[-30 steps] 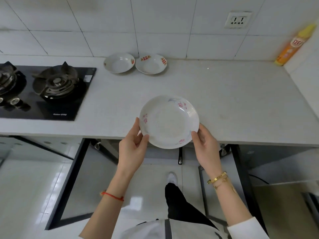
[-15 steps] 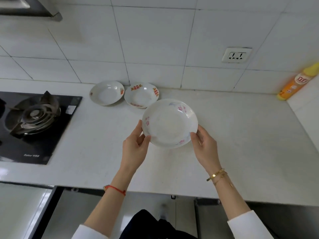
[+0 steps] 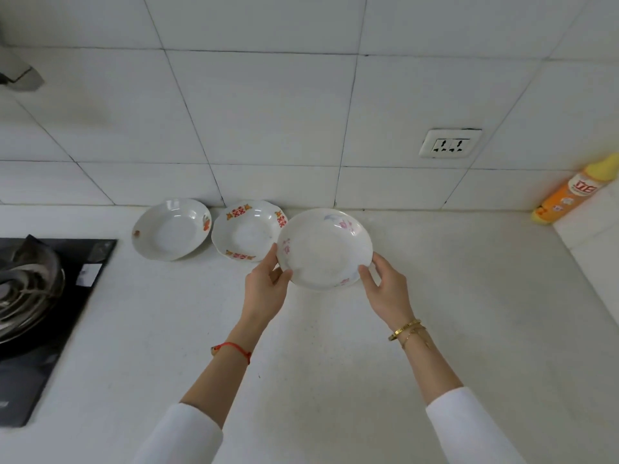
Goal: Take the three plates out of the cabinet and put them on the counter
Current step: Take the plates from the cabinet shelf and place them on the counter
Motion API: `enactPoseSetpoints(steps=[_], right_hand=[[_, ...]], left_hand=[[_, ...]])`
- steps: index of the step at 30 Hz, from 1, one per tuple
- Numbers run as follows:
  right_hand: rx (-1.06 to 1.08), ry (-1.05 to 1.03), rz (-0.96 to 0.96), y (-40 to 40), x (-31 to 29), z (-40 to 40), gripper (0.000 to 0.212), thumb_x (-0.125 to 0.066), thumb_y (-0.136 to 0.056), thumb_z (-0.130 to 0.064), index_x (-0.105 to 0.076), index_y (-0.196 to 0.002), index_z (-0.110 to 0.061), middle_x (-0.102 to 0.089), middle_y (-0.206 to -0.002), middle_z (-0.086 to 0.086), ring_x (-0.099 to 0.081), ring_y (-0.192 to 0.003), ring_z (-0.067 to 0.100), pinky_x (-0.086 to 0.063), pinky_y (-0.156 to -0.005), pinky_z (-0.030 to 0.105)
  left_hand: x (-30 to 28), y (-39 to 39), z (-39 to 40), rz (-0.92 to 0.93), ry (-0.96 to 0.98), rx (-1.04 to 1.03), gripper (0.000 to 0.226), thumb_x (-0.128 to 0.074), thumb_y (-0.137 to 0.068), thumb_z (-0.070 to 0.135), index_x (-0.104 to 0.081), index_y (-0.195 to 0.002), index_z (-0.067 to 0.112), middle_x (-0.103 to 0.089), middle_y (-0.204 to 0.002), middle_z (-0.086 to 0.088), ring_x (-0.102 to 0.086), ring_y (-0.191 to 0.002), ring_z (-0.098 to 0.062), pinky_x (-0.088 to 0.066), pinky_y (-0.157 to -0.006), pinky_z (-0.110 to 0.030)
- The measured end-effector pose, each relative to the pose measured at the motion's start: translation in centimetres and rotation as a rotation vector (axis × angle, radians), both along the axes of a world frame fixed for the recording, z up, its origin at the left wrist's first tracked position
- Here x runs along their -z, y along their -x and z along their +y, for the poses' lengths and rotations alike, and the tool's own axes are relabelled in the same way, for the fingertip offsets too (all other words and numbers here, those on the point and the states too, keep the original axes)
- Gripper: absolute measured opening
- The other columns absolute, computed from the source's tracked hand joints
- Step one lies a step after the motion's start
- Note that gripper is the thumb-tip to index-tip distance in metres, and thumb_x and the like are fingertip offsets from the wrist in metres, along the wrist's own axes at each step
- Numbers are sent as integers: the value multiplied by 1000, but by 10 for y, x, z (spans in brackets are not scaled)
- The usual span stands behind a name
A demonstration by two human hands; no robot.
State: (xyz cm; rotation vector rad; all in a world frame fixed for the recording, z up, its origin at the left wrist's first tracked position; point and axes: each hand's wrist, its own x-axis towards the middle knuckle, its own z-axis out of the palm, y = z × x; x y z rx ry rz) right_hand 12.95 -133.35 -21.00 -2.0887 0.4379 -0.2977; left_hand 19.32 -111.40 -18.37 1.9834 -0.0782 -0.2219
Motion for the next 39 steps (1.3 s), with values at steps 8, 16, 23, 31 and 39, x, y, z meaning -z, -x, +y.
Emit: enactPoseSetpoints(steps=[8,16,23,31,39], right_hand=[[12,4,65,-49,21,-23,34,-58,-93,-32,-59,-124,-19,-69,-103,-6,-64,-92,17,-39,-72,1],[42,-32,138,-85,50,-45,36,-61,-92,-27,-59,-126,-15,-68,-114,0,-60,-99,11,-36,-72,0],[33,-60,182,-104,74,-52,37,-61,-91,-24,-58,-126,-12,-66,-120,1,-56,-109,11,-41,-87,19],[-4,-41,226,-121,87,-55,39,-58,-93,-22,-55,-130,-11,-63,-126,3,-55,-118,17,-40,-90,19],[-48,15,261,-130,93,-57,36,-54,-96,-20,-52,-129,-9,-63,-122,10,-58,-114,24,-45,-89,25]], left_hand=[[22,-56,-31,-8,-37,87,60,-52,-94,3,-36,-148,24,-62,-131,2,-62,-114,-14,-44,-96,-22],[55,-91,-57,46,-108,77,64,-51,-94,3,-30,-150,26,-68,-113,-3,-54,-81,7,-45,-100,-37],[82,-106,-66,91,-118,76,65,-52,-94,2,-28,-151,24,-69,-116,-7,-62,-94,-12,-45,-101,-45],[98,-116,-68,121,-116,64,67,-51,-94,3,-25,-151,27,-66,-104,1,-56,-85,-3,-45,-99,-36],[110,-115,-69,135,-124,97,73,-51,-94,2,-15,-153,25,-61,-127,-6,-57,-114,-20,-41,-105,-45]])
